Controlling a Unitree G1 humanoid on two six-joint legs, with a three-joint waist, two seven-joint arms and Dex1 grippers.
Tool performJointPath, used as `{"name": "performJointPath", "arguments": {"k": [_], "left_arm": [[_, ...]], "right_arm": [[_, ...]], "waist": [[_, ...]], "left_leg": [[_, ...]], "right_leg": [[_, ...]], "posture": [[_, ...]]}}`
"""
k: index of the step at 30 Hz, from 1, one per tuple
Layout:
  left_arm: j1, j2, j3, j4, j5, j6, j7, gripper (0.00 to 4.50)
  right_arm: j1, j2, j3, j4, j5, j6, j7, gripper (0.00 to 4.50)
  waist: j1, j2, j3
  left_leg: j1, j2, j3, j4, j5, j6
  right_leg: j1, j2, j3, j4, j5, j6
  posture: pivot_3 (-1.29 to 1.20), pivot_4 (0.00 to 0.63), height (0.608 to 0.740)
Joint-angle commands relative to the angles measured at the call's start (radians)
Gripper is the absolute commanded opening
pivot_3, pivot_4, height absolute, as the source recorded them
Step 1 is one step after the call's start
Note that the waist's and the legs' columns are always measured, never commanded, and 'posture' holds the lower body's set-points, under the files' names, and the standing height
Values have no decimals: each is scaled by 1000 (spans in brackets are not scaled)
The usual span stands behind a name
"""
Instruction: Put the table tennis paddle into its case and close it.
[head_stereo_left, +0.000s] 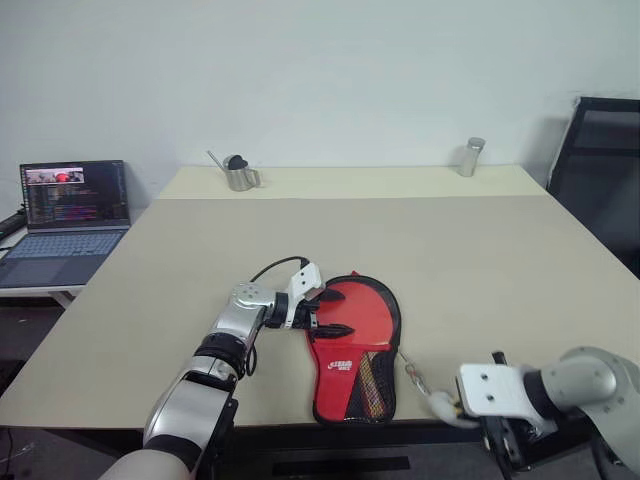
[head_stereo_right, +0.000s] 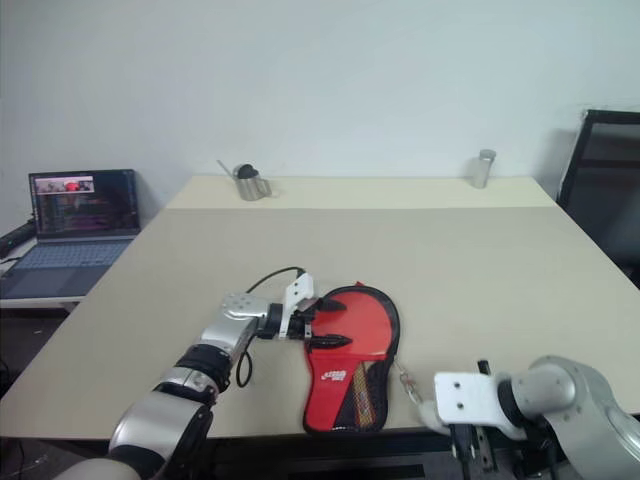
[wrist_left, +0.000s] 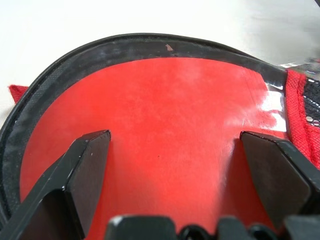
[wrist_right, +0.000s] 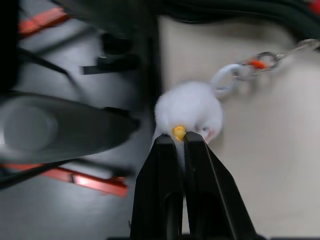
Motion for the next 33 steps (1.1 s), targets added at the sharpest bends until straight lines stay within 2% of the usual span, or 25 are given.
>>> {"name": "performJointPath", "arguments": {"k": [1, 9, 14, 20, 25, 28, 31, 33], "left_arm": [[27, -21, -55, 66, 65, 9, 3, 4500], [18, -27, -53, 78, 71, 2, 11, 4500], [16, -27, -49, 75, 71, 4, 16, 4500], [16, -26, -47, 72, 70, 5, 21, 4500], [19, -24, -46, 68, 70, 4, 24, 4500], [20, -26, -47, 64, 68, 5, 27, 4500], [21, -26, -46, 59, 66, 6, 29, 4500], [25, -25, -48, 54, 67, 3, 26, 4500]], "right_arm": [[60, -53, -42, -86, 100, 20, 51, 6], [97, -92, -61, -210, 281, 87, 46, 6], [141, -155, -76, -221, 404, 23, 37, 6], [170, -194, -82, -221, 467, -40, -63, 6], [188, -220, -142, -221, 578, 1, -108, 6], [155, -226, -174, -221, 656, 39, -135, 736], [110, -220, -216, -221, 788, 93, -170, 1832], [3, -181, -249, -151, 1020, 167, -249, 2537]], "waist": [[4, 0, -1], [7, 0, -1], [4, -2, 0], [4, -2, -1], [3, -2, -1], [3, -1, -1], [3, -1, -1], [0, -2, -1]], "left_leg": [[0, -1, -1, 0, 0, 0], [0, -12, -9, -1, -4, 7], [1, -12, -9, 1, -6, 8], [2, -12, -12, 0, -7, 6], [2, -12, -15, -1, -7, 6], [2, -11, -18, -1, -8, 5], [1, -11, -20, -1, -8, 5], [1, -11, -21, -1, -8, 5]], "right_leg": [[0, -1, -1, 0, 0, 0], [5, -10, -2, -2, -6, 9], [7, -11, -2, -2, -6, 10], [10, -12, -4, -4, -7, 10], [10, -15, -7, -8, -6, 10], [11, -15, -15, -11, -6, 10], [11, -15, -17, -12, -6, 10], [12, -16, -19, -12, -6, 10]], "posture": [[0, 150, 740], [0, 150, 740], [0, 150, 740], [0, 150, 740], [0, 150, 740], [0, 150, 740], [0, 150, 740], [0, 150, 740]]}}
